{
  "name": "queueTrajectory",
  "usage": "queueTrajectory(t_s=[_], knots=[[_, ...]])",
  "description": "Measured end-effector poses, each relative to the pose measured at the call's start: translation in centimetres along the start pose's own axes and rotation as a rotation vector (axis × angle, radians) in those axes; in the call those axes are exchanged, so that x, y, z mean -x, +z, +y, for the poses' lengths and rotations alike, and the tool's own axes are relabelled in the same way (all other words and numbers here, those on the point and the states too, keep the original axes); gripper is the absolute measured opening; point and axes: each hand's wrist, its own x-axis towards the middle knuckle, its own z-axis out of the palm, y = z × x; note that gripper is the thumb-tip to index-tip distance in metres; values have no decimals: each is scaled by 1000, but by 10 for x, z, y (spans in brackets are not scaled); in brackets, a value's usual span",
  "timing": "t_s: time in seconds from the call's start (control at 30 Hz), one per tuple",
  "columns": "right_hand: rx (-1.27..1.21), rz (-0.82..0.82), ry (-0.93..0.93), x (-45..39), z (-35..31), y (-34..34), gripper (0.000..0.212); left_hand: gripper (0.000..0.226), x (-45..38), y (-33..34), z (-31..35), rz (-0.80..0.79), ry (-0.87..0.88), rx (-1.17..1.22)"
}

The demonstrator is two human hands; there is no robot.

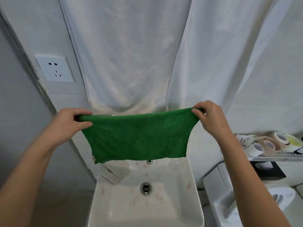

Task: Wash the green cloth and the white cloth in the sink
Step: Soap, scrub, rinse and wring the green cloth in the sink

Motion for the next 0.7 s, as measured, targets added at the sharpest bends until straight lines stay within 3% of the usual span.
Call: queueTrajectory(t_s=[0.13, 0.2, 0.33, 0.47, 0.6, 0.7], knots=[[-125, 7, 30, -1, 4, 2, 16, 3, 1, 0, 3, 124, 141, -226], [-341, -15, 105, 0, 3, 2, 18, 13, 0, -3, 2, 130, 146, -208], [-701, -90, 242, 5, 0, 3, 21, 36, 2, -6, 6, 9, 85, 124], [-604, -155, 271, 3, 1, 9, 16, 51, -4, 5, 2, -77, -62, 307], [-154, -175, 148, 1, 4, 20, 18, 45, -8, 15, -4, -80, -136, 366], [-315, -189, 190, 8, 1, 25, 21, 34, -7, 19, -9, -77, -190, 420]])
